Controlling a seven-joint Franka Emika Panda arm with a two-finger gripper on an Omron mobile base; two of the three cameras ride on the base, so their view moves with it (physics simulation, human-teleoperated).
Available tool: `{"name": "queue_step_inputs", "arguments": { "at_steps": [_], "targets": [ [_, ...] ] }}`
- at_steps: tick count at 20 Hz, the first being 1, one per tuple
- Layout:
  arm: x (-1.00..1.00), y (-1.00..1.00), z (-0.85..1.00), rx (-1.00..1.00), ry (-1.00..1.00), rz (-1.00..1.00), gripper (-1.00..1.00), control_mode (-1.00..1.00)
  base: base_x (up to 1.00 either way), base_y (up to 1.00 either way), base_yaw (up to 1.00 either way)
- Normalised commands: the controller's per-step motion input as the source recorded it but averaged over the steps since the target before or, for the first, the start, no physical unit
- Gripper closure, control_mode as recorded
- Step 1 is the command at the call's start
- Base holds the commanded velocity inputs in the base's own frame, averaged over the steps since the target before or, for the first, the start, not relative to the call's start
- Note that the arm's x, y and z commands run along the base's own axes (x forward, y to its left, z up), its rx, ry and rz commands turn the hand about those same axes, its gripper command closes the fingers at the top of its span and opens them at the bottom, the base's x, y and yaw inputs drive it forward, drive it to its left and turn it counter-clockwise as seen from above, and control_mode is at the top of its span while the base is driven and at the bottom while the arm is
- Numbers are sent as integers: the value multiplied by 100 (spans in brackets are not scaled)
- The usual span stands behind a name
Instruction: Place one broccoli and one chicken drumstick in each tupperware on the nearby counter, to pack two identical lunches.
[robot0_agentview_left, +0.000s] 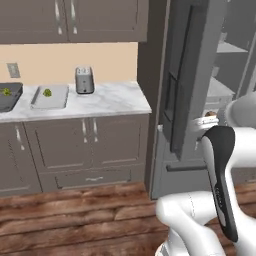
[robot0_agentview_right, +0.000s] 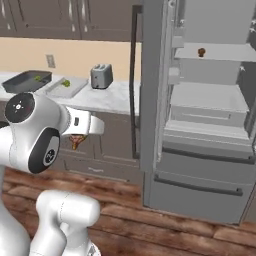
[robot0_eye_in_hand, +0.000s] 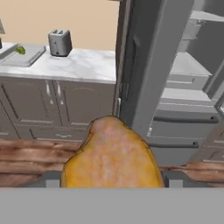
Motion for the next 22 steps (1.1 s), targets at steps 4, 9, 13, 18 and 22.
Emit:
{"name": "queue_step_inputs", "arguments": {
  "at_steps": [4,9,13,18,22],
  "targets": [
    [0,0,0,0,0,0,100,100,0,100,-7],
    [0,0,0,0,0,0,100,100,0,100,-4],
    [0,0,0,0,0,0,100,100,13,100,-1],
    [0,0,0,0,0,0,100,100,68,77,0],
    [0,0,0,0,0,0,100,100,93,25,0]
  ]
}}
